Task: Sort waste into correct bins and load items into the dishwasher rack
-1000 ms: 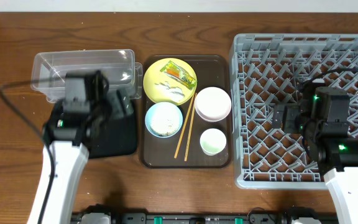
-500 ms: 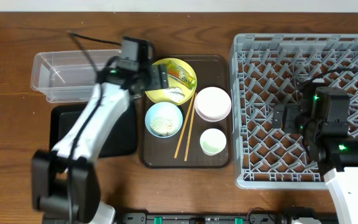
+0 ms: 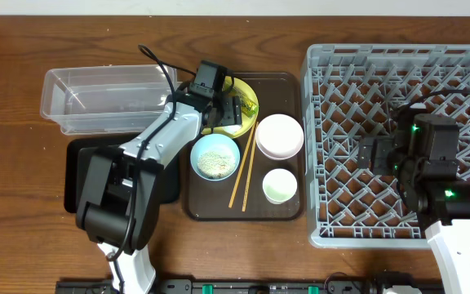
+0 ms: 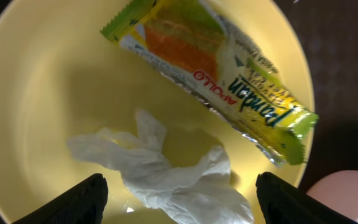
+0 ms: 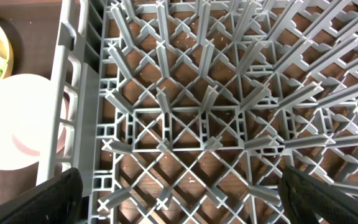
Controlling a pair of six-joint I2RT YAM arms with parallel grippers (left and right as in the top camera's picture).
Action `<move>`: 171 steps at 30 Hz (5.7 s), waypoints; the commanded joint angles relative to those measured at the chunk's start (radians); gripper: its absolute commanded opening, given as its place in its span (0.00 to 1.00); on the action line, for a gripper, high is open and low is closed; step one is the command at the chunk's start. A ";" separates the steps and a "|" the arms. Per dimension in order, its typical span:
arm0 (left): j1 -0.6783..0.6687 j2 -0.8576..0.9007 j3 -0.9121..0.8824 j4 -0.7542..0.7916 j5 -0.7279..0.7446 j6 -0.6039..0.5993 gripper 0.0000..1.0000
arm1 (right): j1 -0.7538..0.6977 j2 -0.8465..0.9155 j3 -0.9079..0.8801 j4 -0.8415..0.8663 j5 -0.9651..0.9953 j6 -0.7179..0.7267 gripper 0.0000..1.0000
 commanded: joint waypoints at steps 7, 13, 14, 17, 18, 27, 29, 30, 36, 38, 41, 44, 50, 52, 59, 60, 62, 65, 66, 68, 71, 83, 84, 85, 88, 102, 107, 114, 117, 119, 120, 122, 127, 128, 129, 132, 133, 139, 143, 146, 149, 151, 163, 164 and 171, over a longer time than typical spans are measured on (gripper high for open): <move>0.002 0.066 0.016 -0.002 -0.004 -0.012 0.64 | 0.006 -0.006 0.025 0.002 -0.005 0.006 0.99; 0.004 0.068 0.016 0.006 -0.006 -0.011 0.33 | 0.006 -0.006 0.025 0.003 -0.005 0.006 0.99; 0.006 0.064 0.016 0.006 -0.006 -0.011 0.28 | 0.006 -0.006 0.025 0.003 -0.005 0.006 0.99; 0.016 0.036 0.016 0.002 -0.009 -0.011 0.15 | 0.006 -0.006 0.025 0.003 -0.005 0.006 0.99; 0.022 0.021 0.016 0.002 -0.009 -0.011 0.13 | 0.006 -0.006 0.025 0.003 -0.005 0.006 0.99; 0.127 -0.231 0.016 0.000 -0.097 -0.011 0.11 | 0.006 -0.006 0.025 0.003 0.008 0.005 0.99; 0.166 -0.272 0.016 -0.002 -0.143 -0.012 0.11 | 0.006 -0.006 0.025 0.002 0.010 0.006 0.99; 0.188 -0.284 0.016 -0.001 -0.156 -0.012 0.11 | 0.006 -0.006 0.025 0.002 0.010 0.006 0.99; 0.296 -0.259 0.014 -0.004 -0.181 -0.106 0.31 | 0.006 -0.006 0.025 0.003 0.010 0.006 0.99; 0.311 -0.249 0.014 -0.004 -0.181 -0.109 0.39 | 0.006 -0.006 0.025 0.002 0.010 0.006 0.99; 0.316 -0.253 0.014 0.000 -0.180 -0.109 0.52 | 0.006 -0.006 0.025 0.003 0.010 0.006 0.99; 0.309 -0.266 0.014 0.016 -0.119 -0.109 0.54 | 0.006 -0.006 0.025 0.003 0.010 0.006 0.99; 0.221 -0.247 0.014 0.033 0.006 -0.117 0.55 | 0.006 -0.006 0.025 0.003 0.010 0.006 0.99; 0.170 -0.217 0.014 0.047 0.006 -0.132 0.55 | 0.006 -0.006 0.025 0.002 0.010 0.006 0.99; 0.047 -0.081 0.014 0.123 0.020 -0.338 0.55 | 0.006 -0.006 0.025 0.002 0.010 0.006 0.99; 0.035 -0.062 0.014 0.143 0.032 -0.366 0.55 | 0.006 -0.006 0.025 0.002 0.010 0.006 0.99; 0.015 -0.030 0.014 0.175 0.047 -0.385 0.55 | 0.006 -0.006 0.025 0.002 0.010 0.006 0.99; -0.005 0.013 0.014 0.182 0.044 -0.421 0.55 | 0.006 -0.006 0.025 0.002 0.010 0.006 0.99; -0.008 0.027 0.014 0.182 0.044 -0.442 0.55 | 0.006 -0.006 0.025 0.002 0.009 0.006 0.99; -0.013 0.054 0.014 0.185 0.045 -0.467 0.55 | 0.006 -0.006 0.025 0.002 0.006 0.006 0.99; -0.013 0.091 0.014 0.187 0.045 -0.504 0.54 | 0.006 -0.006 0.025 0.000 0.006 0.006 0.99; -0.011 0.153 0.014 0.266 0.097 -0.528 0.19 | 0.006 -0.006 0.025 -0.001 0.003 0.006 0.99; -0.011 0.151 0.014 0.270 0.105 -0.528 0.11 | 0.006 -0.006 0.025 -0.001 0.003 0.006 0.99; -0.010 0.148 0.014 0.267 0.108 -0.527 0.06 | 0.006 -0.006 0.025 -0.001 0.003 0.006 0.99; -0.005 0.127 0.014 0.260 0.109 -0.519 0.06 | 0.006 -0.006 0.025 -0.001 0.003 0.006 0.99; 0.164 -0.240 0.014 0.038 -0.156 -0.310 0.06 | 0.006 -0.006 0.025 0.000 0.010 0.006 0.99; 0.282 -0.241 0.013 -0.057 -0.193 -0.439 0.06 | 0.006 -0.006 0.025 0.002 0.009 0.006 0.99; 0.367 -0.218 0.002 -0.102 -0.192 -0.446 0.34 | 0.006 -0.006 0.025 0.002 0.003 0.006 0.99; 0.375 -0.237 0.002 -0.100 -0.189 -0.372 0.48 | 0.006 -0.006 0.025 0.002 0.003 0.006 0.99; 0.375 -0.262 0.003 -0.100 -0.190 -0.306 0.48 | 0.006 -0.006 0.025 0.000 0.004 0.006 0.99; 0.374 -0.276 0.003 -0.100 -0.190 -0.277 0.49 | 0.006 -0.006 0.025 0.000 0.006 0.006 0.99; 0.363 -0.319 0.003 -0.109 -0.173 -0.205 0.48 | 0.006 -0.006 0.025 0.002 0.003 0.006 0.99; 0.287 -0.396 0.003 -0.166 -0.039 -0.034 0.49 | 0.006 -0.006 0.025 0.002 0.003 0.006 0.99; 0.260 -0.401 0.003 -0.188 -0.015 -0.003 0.49 | 0.006 -0.006 0.025 0.002 0.003 0.006 0.99; 0.234 -0.401 0.003 -0.208 -0.002 0.021 0.48 | 0.006 -0.006 0.025 0.002 0.003 0.006 0.99; 0.136 -0.387 0.002 -0.286 -0.001 0.061 0.48 | 0.006 -0.006 0.025 0.002 0.003 0.006 0.99; 0.107 -0.379 0.002 -0.304 -0.001 0.061 0.48 | 0.006 -0.006 0.025 0.002 0.004 0.006 0.99; -0.072 -0.296 -0.027 -0.340 -0.003 0.061 0.48 | 0.006 -0.006 0.025 -0.002 0.003 0.006 0.99; -0.148 -0.211 -0.027 -0.340 -0.009 0.061 0.48 | 0.006 -0.006 0.025 -0.002 0.003 0.006 0.99; -0.181 -0.146 -0.027 -0.340 -0.012 0.061 0.48 | 0.006 -0.006 0.025 -0.002 0.003 0.006 0.99; -0.201 -0.093 -0.027 -0.340 -0.013 0.061 0.47 | 0.006 -0.006 0.025 -0.001 0.003 0.006 0.99; -0.209 -0.064 -0.027 -0.344 -0.013 0.061 0.47 | 0.006 -0.006 0.025 -0.001 0.003 0.006 0.99; -0.213 -0.038 -0.027 -0.355 -0.013 0.061 0.06 | 0.006 -0.006 0.025 -0.002 0.003 0.006 0.99; -0.213 -0.044 -0.027 -0.359 -0.017 0.060 0.06 | 0.006 -0.006 0.025 -0.002 0.003 0.006 0.99; -0.211 -0.169 -0.019 -0.416 -0.062 0.057 0.06 | 0.006 -0.006 0.025 -0.001 0.003 0.006 0.99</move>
